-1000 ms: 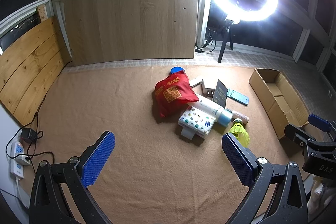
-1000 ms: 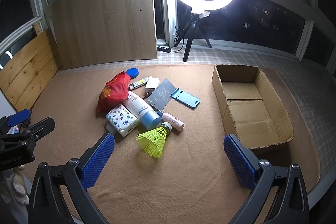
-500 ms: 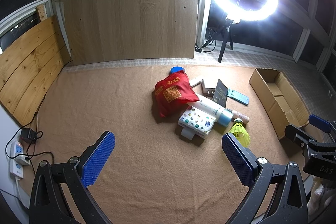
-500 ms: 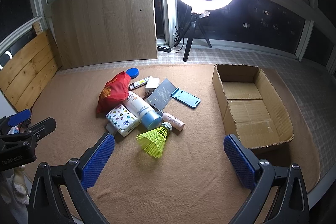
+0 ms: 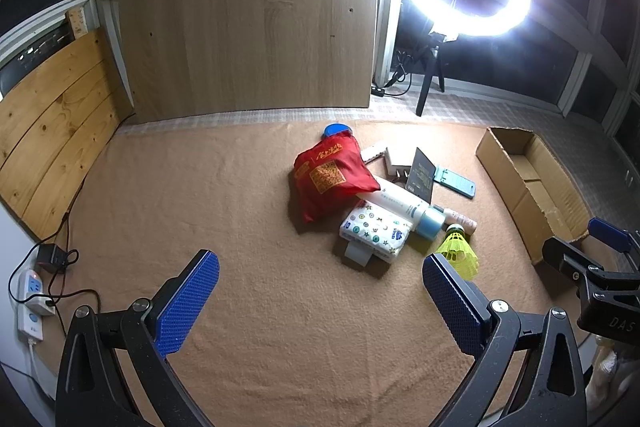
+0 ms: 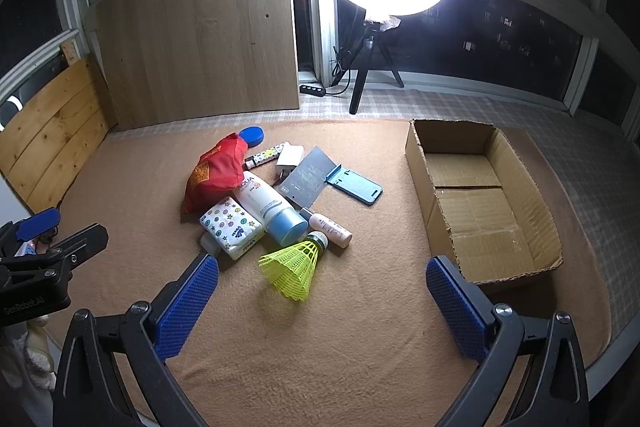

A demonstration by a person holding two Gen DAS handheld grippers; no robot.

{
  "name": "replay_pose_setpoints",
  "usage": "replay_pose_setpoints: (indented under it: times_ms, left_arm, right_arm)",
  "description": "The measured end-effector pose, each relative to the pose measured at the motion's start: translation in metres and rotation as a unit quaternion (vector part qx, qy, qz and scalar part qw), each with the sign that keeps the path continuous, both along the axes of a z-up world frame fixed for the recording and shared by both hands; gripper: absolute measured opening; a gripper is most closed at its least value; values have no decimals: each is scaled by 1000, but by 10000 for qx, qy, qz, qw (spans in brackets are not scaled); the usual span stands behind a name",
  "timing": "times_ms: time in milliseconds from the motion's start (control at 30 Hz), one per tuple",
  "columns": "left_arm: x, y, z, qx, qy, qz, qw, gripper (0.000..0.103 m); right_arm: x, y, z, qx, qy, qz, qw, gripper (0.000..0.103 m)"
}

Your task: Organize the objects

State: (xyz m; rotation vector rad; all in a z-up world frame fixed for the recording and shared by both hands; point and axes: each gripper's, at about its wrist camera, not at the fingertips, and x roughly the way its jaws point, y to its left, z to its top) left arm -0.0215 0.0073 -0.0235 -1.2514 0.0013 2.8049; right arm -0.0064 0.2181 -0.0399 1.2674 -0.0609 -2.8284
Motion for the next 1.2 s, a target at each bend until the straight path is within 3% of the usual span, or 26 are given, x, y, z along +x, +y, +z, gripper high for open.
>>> replay_pose_setpoints:
  times_ms: [433, 867, 1200]
  left_arm:
    - [-11, 0, -15, 13, -147, -88, 9999, 103]
    - [-33, 1, -55, 48, -494, -259, 9984, 102]
    - [-62, 2, -97, 133, -900, -458, 9948, 88]
  right_arm:
    - [-7, 0, -14, 22, -121, 9, 9999, 102]
    - [-20, 3, -48, 68, -434, 76, 9990, 102]
    - [-37, -7, -79, -89, -838, 374, 9957, 86]
